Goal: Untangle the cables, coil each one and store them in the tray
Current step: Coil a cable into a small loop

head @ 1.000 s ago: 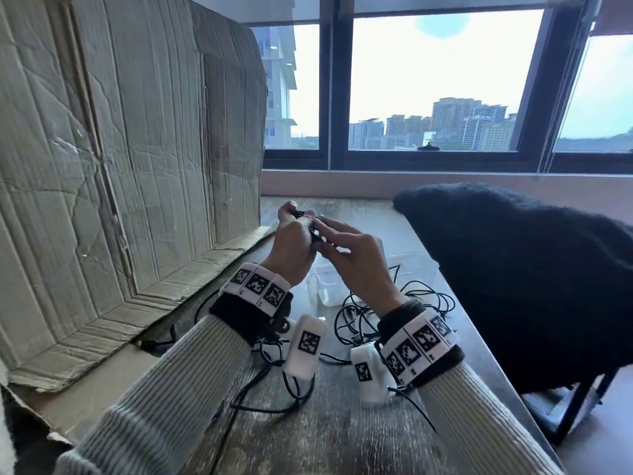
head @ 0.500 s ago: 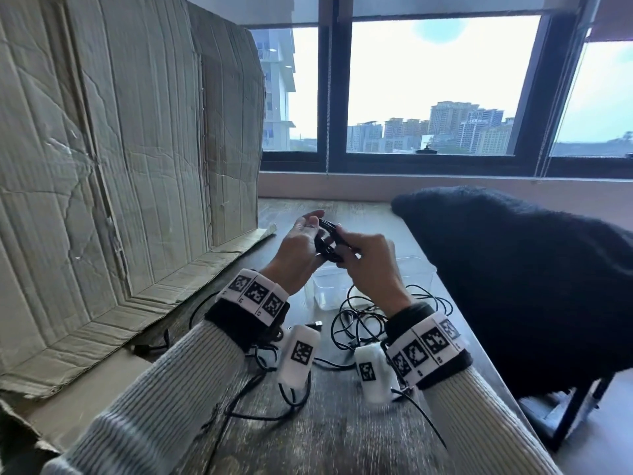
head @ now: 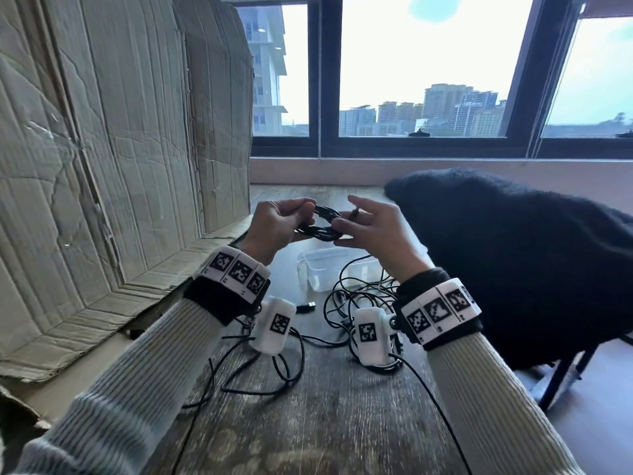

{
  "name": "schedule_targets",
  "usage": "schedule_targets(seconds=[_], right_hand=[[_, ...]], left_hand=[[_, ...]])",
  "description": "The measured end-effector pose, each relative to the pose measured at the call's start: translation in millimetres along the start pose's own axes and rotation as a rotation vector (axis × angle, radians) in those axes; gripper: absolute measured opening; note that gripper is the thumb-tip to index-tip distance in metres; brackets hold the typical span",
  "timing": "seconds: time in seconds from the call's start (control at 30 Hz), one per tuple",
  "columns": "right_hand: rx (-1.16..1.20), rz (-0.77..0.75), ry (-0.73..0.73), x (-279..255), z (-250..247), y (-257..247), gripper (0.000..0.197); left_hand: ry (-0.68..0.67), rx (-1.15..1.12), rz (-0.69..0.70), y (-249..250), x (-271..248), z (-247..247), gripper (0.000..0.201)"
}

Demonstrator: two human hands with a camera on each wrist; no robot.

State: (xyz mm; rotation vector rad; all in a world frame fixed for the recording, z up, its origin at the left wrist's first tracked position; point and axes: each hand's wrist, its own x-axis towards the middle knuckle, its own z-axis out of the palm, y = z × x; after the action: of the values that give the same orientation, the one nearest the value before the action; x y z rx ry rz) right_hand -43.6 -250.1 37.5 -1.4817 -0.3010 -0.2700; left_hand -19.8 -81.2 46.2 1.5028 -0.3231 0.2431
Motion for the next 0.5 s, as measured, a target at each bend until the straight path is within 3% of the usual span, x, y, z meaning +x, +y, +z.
schedule_targets(seconds=[0.13,0.23,0.37,0.5], right_hand=[[0.319,0.121,-0.083,-3.9,-11.0,-6.8,0.019],[0.497,0.199,-0.054,1.1,-11.8,-3.0,0.016],[0.427,0.218,-0.082,2.6,-12.9,-1.2,0.016],[0.511,0.225,-0.133,0.6,-15.1,-5.3,0.020]], left_hand=[[0.077,-0.079,0.014,0.1,3.9,-3.2,0.022],[0.068,-0.091,0.048,0.7,2.1,-1.5,0.019],[0.010,-0.075,0.058,5.2,1.3,-3.0,0.016],[-0.146,0.062,0.092,8.5,-2.9,-5.8,0.022]])
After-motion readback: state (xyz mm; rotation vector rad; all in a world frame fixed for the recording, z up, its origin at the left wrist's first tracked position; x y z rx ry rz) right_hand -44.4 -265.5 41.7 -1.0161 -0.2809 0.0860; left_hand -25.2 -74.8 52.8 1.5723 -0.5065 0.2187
